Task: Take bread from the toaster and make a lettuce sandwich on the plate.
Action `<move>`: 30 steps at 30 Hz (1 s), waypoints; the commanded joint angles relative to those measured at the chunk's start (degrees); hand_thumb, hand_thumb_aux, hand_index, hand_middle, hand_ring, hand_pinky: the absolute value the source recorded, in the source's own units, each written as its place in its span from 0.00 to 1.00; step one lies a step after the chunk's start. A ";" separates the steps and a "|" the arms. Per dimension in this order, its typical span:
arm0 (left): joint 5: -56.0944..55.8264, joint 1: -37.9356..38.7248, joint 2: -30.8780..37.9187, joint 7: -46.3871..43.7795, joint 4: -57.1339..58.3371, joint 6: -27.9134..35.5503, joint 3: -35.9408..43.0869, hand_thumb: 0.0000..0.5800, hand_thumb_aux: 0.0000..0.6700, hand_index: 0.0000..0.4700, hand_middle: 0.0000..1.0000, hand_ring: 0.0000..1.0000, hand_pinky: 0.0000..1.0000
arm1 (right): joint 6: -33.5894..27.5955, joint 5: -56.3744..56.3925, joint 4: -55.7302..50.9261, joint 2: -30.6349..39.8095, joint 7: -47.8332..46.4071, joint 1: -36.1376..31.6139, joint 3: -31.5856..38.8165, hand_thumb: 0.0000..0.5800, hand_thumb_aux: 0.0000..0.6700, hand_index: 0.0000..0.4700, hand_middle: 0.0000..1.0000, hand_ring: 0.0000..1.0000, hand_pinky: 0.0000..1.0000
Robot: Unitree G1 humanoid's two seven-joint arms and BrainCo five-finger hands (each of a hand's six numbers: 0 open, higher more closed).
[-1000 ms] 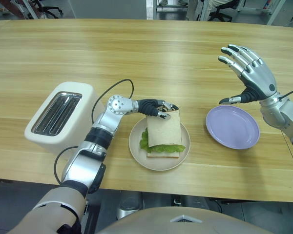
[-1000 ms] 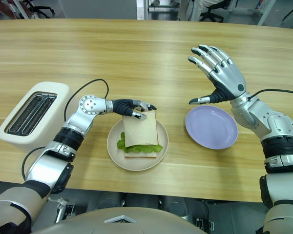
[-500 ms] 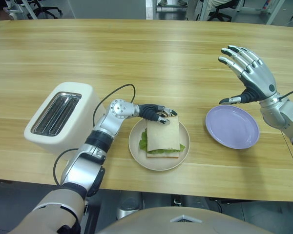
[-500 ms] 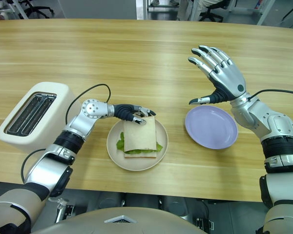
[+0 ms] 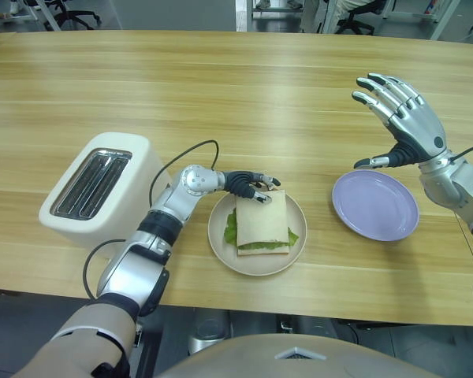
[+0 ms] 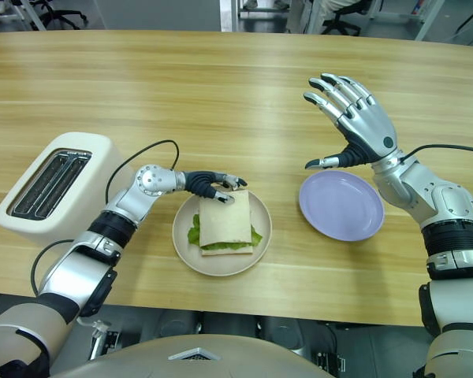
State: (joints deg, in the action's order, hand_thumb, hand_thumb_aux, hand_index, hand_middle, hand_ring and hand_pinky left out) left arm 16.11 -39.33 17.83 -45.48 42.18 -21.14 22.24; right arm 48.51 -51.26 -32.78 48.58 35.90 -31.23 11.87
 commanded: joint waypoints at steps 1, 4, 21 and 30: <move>1.93 -0.77 0.21 1.65 1.44 -1.41 1.01 0.00 0.00 0.00 0.00 0.00 0.00 | 0.18 0.16 0.20 0.31 -0.62 0.23 0.56 0.00 0.00 0.00 0.00 0.00 0.00; 2.90 -1.09 0.36 2.74 2.05 -2.48 1.13 0.00 0.00 0.00 0.00 0.00 0.00 | 0.17 0.15 0.12 0.28 -0.61 0.14 0.66 0.00 0.00 0.00 0.00 0.00 0.00; 6.29 -2.70 2.33 14.10 -2.28 -1.99 -1.56 0.00 0.00 0.00 0.00 0.00 0.00 | 0.56 0.80 0.63 0.03 -0.87 0.40 0.57 0.00 0.00 0.00 0.00 0.00 0.00; 1.41 3.22 5.11 21.40 -23.57 4.77 -12.04 0.00 0.00 0.00 0.00 0.00 0.00 | 3.67 6.06 1.93 -1.79 -3.80 1.00 -0.13 0.00 0.00 0.00 0.00 0.00 0.00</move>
State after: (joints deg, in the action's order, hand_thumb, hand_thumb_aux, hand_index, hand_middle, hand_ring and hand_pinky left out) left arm 19.19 -38.12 22.06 -25.24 23.09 -18.58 12.57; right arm 50.96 -47.34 -32.12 47.37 34.13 -30.97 11.76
